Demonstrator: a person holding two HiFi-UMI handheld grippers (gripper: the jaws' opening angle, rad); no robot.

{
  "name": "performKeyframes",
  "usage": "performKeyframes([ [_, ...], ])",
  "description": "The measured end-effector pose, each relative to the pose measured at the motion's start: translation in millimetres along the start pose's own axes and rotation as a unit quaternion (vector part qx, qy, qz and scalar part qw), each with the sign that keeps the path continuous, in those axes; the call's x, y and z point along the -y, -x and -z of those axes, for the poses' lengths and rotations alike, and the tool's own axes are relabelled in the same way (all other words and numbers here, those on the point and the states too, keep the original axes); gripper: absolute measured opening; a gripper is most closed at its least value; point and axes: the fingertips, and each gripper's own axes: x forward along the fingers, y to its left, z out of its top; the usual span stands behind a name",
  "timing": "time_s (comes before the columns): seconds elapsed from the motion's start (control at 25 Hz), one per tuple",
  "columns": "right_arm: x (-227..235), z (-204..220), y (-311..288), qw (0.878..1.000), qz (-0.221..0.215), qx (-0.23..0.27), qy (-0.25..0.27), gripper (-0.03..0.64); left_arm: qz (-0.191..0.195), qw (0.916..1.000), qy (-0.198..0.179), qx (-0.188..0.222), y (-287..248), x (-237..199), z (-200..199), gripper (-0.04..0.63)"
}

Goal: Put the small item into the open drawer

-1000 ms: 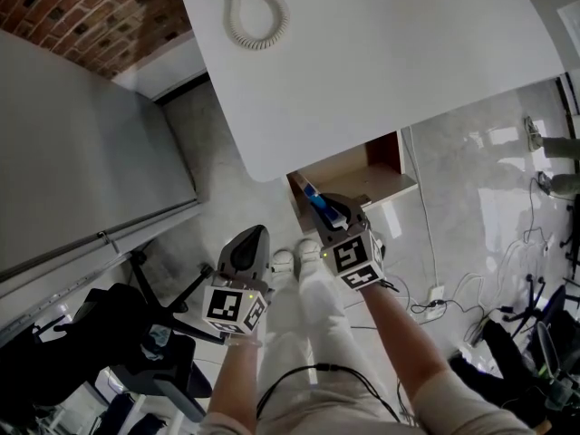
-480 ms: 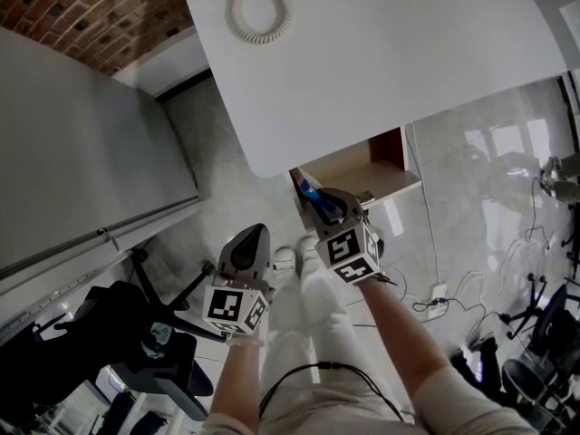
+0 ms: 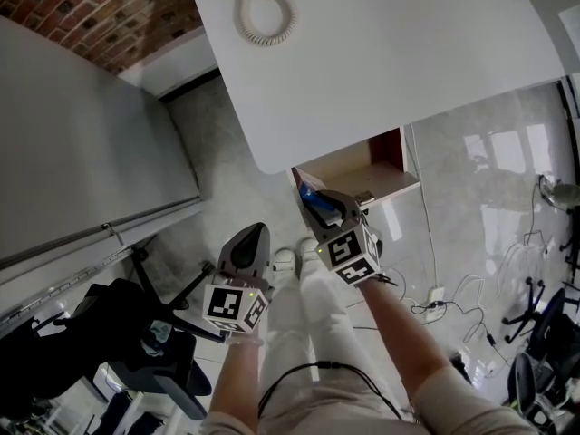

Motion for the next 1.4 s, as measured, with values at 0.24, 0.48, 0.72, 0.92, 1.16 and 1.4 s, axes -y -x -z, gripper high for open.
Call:
performKeyframes([
  [0.24,1.0,-14.7,16.5,1.000,-0.001,0.024,-0.007,0.132,0.001,1.0000,-0.005,0.007,2.7,1.2,-15.9,0.006],
  [0.48,9.5,-26.1,41.4,0.998,0.010,0.045,-0.031,0.073,0.008,0.9996,-0.017,0.019,3.7,6.7,-37.5,0.006],
  [0.72,17.4,-39.7,67.8,0.997,0.021,0.060,-0.031,0.017,0.010,0.9992,-0.029,0.027,10.5,14.0,-58.4,0.006],
  [0.92,23.9,-54.5,93.3,0.996,0.031,0.080,-0.039,0.006,0.011,0.9987,-0.038,0.032,20.7,22.2,-73.2,0.006],
  [1.16,28.6,-71.7,123.4,0.992,0.031,0.109,-0.051,0.006,0.012,0.9981,-0.046,0.040,35.0,32.7,-90.7,0.006],
  [1.4,30.3,-86.3,153.0,0.989,0.033,0.129,-0.057,0.006,0.011,0.9968,-0.063,0.048,50.2,41.1,-110.4,0.006],
])
